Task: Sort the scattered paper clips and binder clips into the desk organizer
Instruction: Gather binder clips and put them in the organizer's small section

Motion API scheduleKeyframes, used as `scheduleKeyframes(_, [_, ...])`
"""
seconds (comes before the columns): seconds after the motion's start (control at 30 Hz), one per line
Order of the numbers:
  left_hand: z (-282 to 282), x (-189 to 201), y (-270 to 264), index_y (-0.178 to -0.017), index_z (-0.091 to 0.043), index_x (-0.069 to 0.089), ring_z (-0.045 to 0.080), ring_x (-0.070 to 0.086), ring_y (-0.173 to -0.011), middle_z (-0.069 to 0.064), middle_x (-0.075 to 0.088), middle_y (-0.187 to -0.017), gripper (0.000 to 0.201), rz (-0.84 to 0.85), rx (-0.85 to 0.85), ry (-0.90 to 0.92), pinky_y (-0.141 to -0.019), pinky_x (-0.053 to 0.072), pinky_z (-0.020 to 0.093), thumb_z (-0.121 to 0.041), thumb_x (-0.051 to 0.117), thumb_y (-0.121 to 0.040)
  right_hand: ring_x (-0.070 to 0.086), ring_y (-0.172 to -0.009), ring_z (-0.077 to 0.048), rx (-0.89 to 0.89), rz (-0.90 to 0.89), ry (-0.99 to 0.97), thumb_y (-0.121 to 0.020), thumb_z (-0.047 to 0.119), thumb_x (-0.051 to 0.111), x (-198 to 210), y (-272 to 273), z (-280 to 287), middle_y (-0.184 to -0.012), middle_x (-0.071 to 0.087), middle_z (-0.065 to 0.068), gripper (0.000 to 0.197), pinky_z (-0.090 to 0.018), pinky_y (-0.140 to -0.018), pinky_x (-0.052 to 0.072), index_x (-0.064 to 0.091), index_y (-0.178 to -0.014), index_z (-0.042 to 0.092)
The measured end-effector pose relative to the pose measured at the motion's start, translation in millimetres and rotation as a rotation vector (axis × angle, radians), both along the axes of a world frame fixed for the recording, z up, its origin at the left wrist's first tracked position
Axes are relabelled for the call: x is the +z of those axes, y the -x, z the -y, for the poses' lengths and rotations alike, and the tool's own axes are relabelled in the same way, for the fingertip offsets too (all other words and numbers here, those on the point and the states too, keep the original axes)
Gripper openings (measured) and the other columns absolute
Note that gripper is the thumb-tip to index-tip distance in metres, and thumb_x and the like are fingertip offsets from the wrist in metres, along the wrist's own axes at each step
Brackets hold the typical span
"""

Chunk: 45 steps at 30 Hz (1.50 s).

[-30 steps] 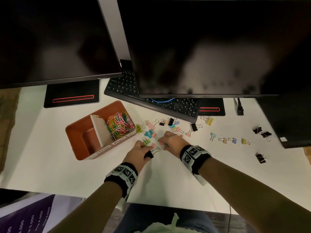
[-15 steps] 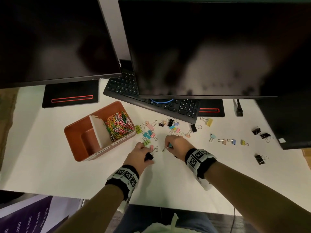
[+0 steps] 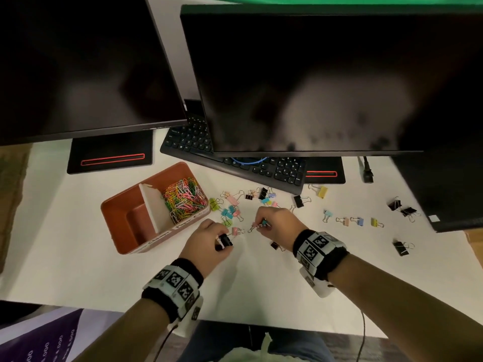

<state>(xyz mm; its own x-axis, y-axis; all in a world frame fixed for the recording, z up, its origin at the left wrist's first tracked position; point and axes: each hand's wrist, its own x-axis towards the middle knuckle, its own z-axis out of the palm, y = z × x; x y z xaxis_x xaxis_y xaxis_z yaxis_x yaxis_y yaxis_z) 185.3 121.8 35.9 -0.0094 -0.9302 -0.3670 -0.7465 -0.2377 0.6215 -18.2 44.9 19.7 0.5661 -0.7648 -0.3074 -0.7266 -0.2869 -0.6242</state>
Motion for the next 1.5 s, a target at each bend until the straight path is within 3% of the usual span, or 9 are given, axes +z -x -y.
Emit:
scheduleKeyframes(0.17, [-1.9,51.8,-72.8,-0.095,-0.021,0.064,0.002,0.056,-0.067,-0.005,0.054,-0.090,0.030,0.070,0.191,0.183,-0.064,0.045,0.014,-0.023,0.079,-0.069,0.054,-0.072,-0.004,0.073,0.164,0.028,-0.083,0.010,0.064,38.5,-59.6,2.2,-0.096,0.067,0.000,0.010,-0.002,-0.064,0.035,0.061,-0.089,0.018])
scheduleKeyframes(0.37, [5.1,57.1,-153.9,-0.088,-0.022,0.062,0.021,0.062,-0.082,0.001,0.063,-0.088,0.022,0.045,0.553,0.099,-0.083,0.052,0.036,-0.033,0.074,-0.073,0.056,-0.085,-0.013,0.179,0.249,0.047,-0.083,0.014,0.064,66.3,-173.6,-4.5,-0.098,0.064,-0.001,0.010,-0.026,-0.078,0.046,0.058,-0.090,0.017])
scheduleKeyframes(0.53, [5.9,64.8,-162.0,-0.110,-0.022,0.058,0.024,0.059,-0.098,0.004,0.065,-0.102,0.043,-0.047,0.569,0.030,-0.092,0.045,0.037,-0.053,0.034,-0.093,0.058,-0.085,-0.020,0.173,0.250,-0.023,-0.080,0.023,0.069,61.5,-223.6,-11.8,-0.105,0.061,-0.007,0.029,-0.031,-0.078,0.048,0.056,-0.105,0.015])
scheduleKeyframes(0.83, [1.4,64.6,-90.4,-0.096,-0.020,0.063,0.008,0.062,-0.080,-0.004,0.067,-0.088,0.020,-0.202,0.233,0.181,-0.075,0.053,0.030,-0.032,0.048,-0.093,0.046,-0.072,0.001,0.010,0.161,0.036,-0.081,0.033,0.069,29.8,-99.3,5.8,-0.094,0.047,0.016,0.031,-0.014,-0.063,0.042,0.052,-0.105,0.023])
scheduleKeyframes(0.93, [4.1,41.6,-49.9,-0.106,-0.020,0.061,0.005,0.059,-0.088,-0.005,0.062,-0.105,0.018,-0.228,0.056,0.142,-0.075,0.049,0.015,-0.028,0.053,-0.091,0.047,-0.086,-0.007,-0.048,-0.006,0.005,-0.076,0.033,0.074,11.0,-54.5,16.2,-0.107,0.050,0.007,0.050,-0.031,-0.079,0.049,0.048,-0.118,0.024])
scheduleKeyframes(1.0, [6.9,22.2,-25.7,-0.114,-0.022,0.057,0.011,0.057,-0.096,0.000,0.055,-0.116,0.026,-0.235,-0.038,0.096,-0.080,0.051,0.024,-0.030,0.056,-0.089,0.048,-0.105,-0.012,-0.040,-0.067,-0.038,-0.073,0.033,0.076,4.0,-38.6,23.5,-0.122,0.048,0.002,0.065,-0.034,-0.091,0.046,0.041,-0.127,0.025])
scheduleKeyframes(1.13, [17.4,-15.6,4.8,-0.139,-0.030,0.029,0.022,0.031,-0.135,0.000,0.007,-0.154,0.066,-0.093,-0.086,-0.065,-0.108,0.037,0.037,-0.033,0.062,-0.081,0.041,-0.124,-0.018,0.041,-0.116,-0.065,-0.071,0.031,0.078,-5.6,-35.3,38.0,-0.139,0.037,0.000,0.084,-0.033,-0.101,0.040,0.029,-0.139,0.024])
scheduleKeyframes(1.27, [31.4,-39.1,16.3,-0.147,-0.026,-0.001,0.028,0.016,-0.143,-0.001,-0.021,-0.154,0.089,0.115,-0.069,-0.167,-0.115,0.028,0.039,-0.035,0.061,-0.083,0.037,-0.132,-0.023,0.153,-0.163,-0.095,-0.073,0.027,0.076,-19.5,-49.7,50.7,-0.153,0.019,-0.001,0.094,-0.035,-0.105,0.039,0.016,-0.145,0.026])
scheduleKeyframes(1.5, [41.3,-60.6,20.9,-0.147,-0.019,0.004,0.027,0.019,-0.142,0.006,0.002,-0.157,0.077,0.159,0.027,-0.094,-0.114,0.023,0.038,-0.026,0.055,-0.089,0.052,-0.118,-0.026,0.221,-0.200,-0.095,-0.080,0.018,0.067,-35.2,-68.2,58.2,-0.149,0.024,-0.004,0.076,-0.034,-0.094,0.047,0.026,-0.143,0.027])
